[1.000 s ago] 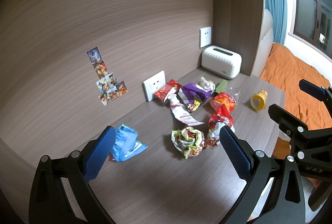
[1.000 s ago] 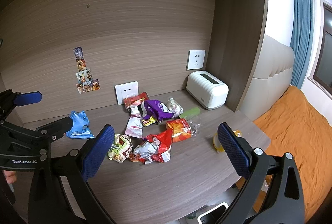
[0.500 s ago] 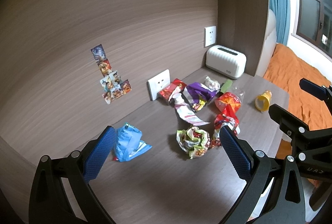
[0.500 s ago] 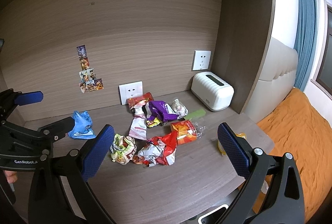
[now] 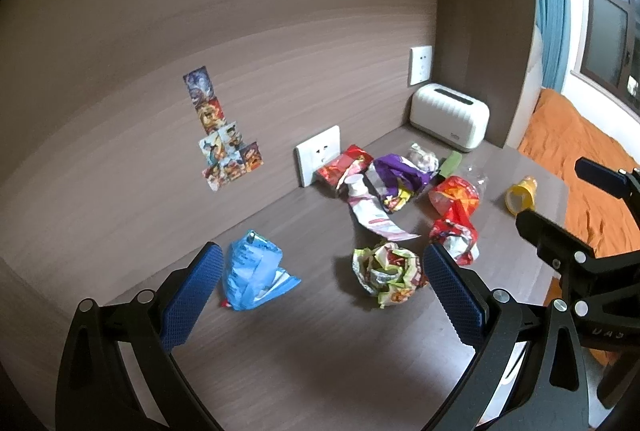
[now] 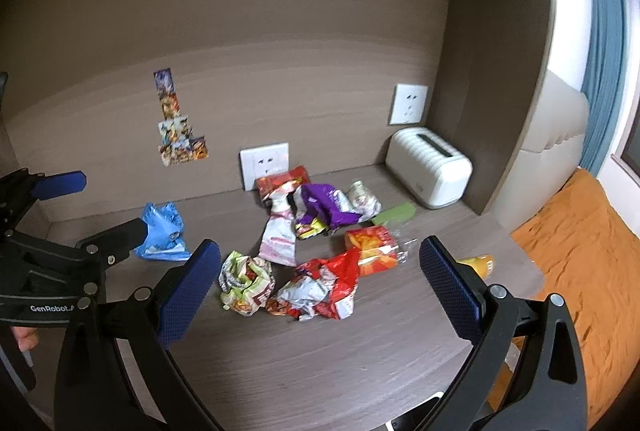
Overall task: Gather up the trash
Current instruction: 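Grasp the blue plastic bag with the left tool while the right tool grasps the crumpled green-white wrapper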
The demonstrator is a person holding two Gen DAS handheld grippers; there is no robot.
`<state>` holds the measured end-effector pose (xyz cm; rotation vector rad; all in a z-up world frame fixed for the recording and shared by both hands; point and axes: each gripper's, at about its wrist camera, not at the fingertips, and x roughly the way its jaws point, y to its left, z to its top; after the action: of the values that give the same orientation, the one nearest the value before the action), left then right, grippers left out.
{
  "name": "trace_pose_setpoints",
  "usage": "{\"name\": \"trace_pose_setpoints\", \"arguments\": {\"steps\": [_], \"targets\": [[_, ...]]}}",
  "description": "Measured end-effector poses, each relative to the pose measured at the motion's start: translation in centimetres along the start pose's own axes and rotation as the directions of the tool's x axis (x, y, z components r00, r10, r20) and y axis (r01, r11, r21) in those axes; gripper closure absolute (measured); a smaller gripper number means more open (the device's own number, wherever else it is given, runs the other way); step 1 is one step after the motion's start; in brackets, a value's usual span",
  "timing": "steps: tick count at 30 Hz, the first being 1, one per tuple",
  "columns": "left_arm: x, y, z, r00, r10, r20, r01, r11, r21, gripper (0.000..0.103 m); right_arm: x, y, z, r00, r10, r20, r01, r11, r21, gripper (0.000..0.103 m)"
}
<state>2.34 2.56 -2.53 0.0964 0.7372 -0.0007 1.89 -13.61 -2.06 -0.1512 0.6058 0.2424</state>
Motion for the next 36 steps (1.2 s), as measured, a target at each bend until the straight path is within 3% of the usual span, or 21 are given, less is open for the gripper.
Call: {"name": "trace_pose_setpoints", "arguments": {"steps": [14, 21, 24, 29, 30, 32, 34, 36], "targets": [[7.0, 4.6, -2.6, 0.998, 0.059, -0.034, -0.06, 0.998, -0.018, 0.005, 8.8, 3.6, -1.1, 0.986, 0.098, -0.132, -0.105, 0.994, -0.043, 0.004], [12.5, 6.5, -3.7, 0.991, 0.125, -0.042, -0.122, 0.99, 0.072, 0.005, 12.3, 6.3, -3.4, 0.977, 0.079, -0.198, -0.109, 0.983, -0.148, 0.004], [14.2, 7.2, -3.8, 0.991, 0.13, -0.045, -0.125, 0.988, 0.096, 0.005, 13.6, 7.3, -4.5, 0.976, 0.044, -0.215, -0.09, 0.973, -0.212, 0.013], [17.4, 8.1, -4.2, 0.992, 0.058, -0.111, -0.047, 0.994, 0.097, 0.005, 15.8, 8.2, -6.2, 0.961, 0.026, -0.275, -0.101, 0.96, -0.263, 0.027], [17.8, 8.2, -4.3, 0.992, 0.05, -0.116, -0.039, 0.995, 0.091, 0.005, 16.1, 8.2, -6.5, 0.958, 0.028, -0.286, -0.106, 0.96, -0.261, 0.038], [18.5, 8.4, -4.5, 0.991, 0.01, -0.131, 0.0, 0.997, 0.08, 0.013, 16.3, 8.1, -6.8, 0.958, 0.04, -0.283, -0.114, 0.961, -0.252, 0.042], [19.1, 8.2, -4.9, 0.989, -0.002, -0.147, 0.013, 0.997, 0.078, 0.033, 16.2, 8.0, -6.8, 0.959, 0.053, -0.279, -0.126, 0.96, -0.25, 0.048], [19.2, 7.9, -4.9, 0.991, -0.003, -0.137, 0.016, 0.996, 0.093, 0.037, 16.1, 7.8, -6.7, 0.957, 0.068, -0.283, -0.138, 0.962, -0.237, 0.05]]}}
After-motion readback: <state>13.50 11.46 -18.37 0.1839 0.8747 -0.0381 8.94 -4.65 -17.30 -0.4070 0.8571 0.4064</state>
